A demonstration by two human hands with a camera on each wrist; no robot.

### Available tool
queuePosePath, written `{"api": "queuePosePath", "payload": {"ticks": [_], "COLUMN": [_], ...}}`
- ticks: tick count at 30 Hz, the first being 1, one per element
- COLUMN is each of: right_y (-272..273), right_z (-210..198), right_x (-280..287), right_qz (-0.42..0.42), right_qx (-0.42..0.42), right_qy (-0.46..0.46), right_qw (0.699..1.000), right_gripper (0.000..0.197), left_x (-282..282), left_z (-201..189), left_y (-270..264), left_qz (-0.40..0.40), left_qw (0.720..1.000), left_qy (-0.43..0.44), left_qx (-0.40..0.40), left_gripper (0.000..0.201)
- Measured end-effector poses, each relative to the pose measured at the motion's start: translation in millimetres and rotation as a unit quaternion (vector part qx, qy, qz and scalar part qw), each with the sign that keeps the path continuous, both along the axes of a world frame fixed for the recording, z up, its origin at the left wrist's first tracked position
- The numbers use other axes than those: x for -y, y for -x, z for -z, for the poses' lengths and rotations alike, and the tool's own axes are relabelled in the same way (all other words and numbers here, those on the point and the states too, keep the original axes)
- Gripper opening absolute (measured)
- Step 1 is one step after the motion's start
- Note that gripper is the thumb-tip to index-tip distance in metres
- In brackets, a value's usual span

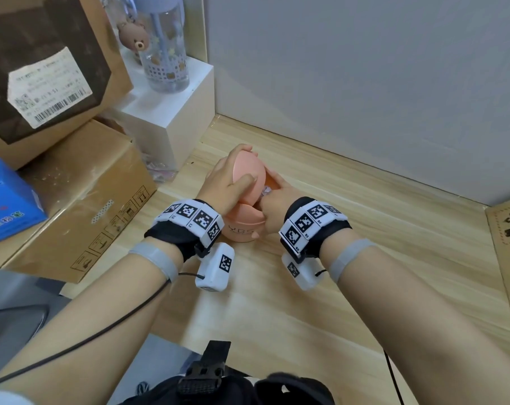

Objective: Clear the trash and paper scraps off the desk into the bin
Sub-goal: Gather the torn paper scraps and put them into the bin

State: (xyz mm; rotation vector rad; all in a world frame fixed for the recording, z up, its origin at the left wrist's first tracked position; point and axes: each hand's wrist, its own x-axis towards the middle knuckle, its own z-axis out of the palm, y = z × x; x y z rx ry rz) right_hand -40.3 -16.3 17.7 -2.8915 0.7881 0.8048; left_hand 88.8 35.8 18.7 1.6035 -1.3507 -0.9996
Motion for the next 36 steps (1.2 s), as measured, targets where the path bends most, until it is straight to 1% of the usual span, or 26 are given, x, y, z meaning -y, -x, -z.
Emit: {"api": "queuePosePath", "payload": {"ticks": [2, 4, 6, 8, 12, 15, 18, 20, 21, 23, 25, 27, 29, 31, 33, 35, 36], "right_y": [8.5, 20.7, 34.5, 44.4, 48.4, 41.8, 39.0, 38.2, 37.3, 35.7, 37.0, 42.4, 50.2, 57.6, 65.1, 73.1, 77.6], "right_z": [-6.2, -15.4, -22.9, -27.0, -20.8, -17.9, -17.8, -17.8, -17.5, -15.9, -13.5, -11.5, -11.1, -12.3, -14.9, -15.7, -15.1], "right_x": [0.7, 1.9, 2.5, 0.4, -7.7, -13.1, -17.7, -19.8, -20.8, -23.5, -24.2, -24.3, -25.6, -25.2, -23.1, -20.5, -20.2], "right_qz": [0.037, 0.083, 0.112, 0.118, 0.101, 0.108, 0.127, 0.137, 0.132, 0.113, 0.12, 0.146, 0.166, 0.185, 0.193, 0.188, 0.194], "right_qx": [0.047, 0.118, 0.19, 0.215, 0.176, 0.158, 0.19, 0.216, 0.207, 0.153, 0.118, 0.118, 0.115, 0.103, 0.09, 0.11, 0.14], "right_qy": [-0.049, -0.091, -0.089, -0.077, -0.054, -0.049, -0.038, -0.024, -0.016, -0.005, -0.004, -0.002, -0.002, -0.014, -0.025, -0.033, -0.042], "right_qw": [0.997, 0.985, 0.971, 0.966, 0.978, 0.98, 0.973, 0.967, 0.969, 0.982, 0.986, 0.982, 0.979, 0.977, 0.977, 0.975, 0.97], "right_gripper": [0.051, 0.037, 0.035, 0.033, 0.042, 0.044, 0.042, 0.044, 0.048, 0.052, 0.049, 0.041, 0.036, 0.036, 0.04, 0.041, 0.038], "left_x": [0.4, 3.0, 3.6, 3.5, 5.0, 6.9, 8.6, 9.3, 10.0, 10.5, 10.6, 9.1, 8.5, 9.8, 12.4, 15.1, 15.4], "left_z": [-3.3, -5.6, -9.6, -11.1, -11.5, -10.9, -10.8, -11.2, -12.2, -13.5, -12.6, -9.7, -5.7, -4.4, -3.7, -2.7, -3.2], "left_y": [-3.5, -9.9, -16.7, -22.2, -25.7, -26.7, -27.1, -26.2, -25.0, -21.1, -15.7, -8.4, 0.7, 9.6, 16.4, 20.5, 22.5], "left_qz": [0.009, 0.007, -0.004, -0.008, -0.003, 0.002, 0.008, 0.012, 0.011, 0.012, 0.017, 0.024, 0.03, 0.037, 0.045, 0.051, 0.057], "left_qw": [0.999, 0.997, 0.996, 0.996, 0.997, 0.998, 0.998, 0.998, 0.998, 0.997, 0.996, 0.996, 0.995, 0.993, 0.991, 0.989, 0.989], "left_qy": [-0.02, -0.035, -0.039, -0.042, -0.051, -0.041, -0.038, -0.041, -0.042, -0.045, -0.049, -0.049, -0.043, -0.043, -0.05, -0.052, -0.054], "left_qx": [-0.023, -0.063, -0.082, -0.08, -0.058, -0.051, -0.04, -0.047, -0.054, -0.066, -0.07, -0.069, -0.088, -0.106, -0.119, -0.128, -0.128], "left_gripper": [0.062, 0.054, 0.052, 0.053, 0.056, 0.06, 0.06, 0.061, 0.06, 0.06, 0.06, 0.056, 0.06, 0.06, 0.059, 0.058, 0.058]}}
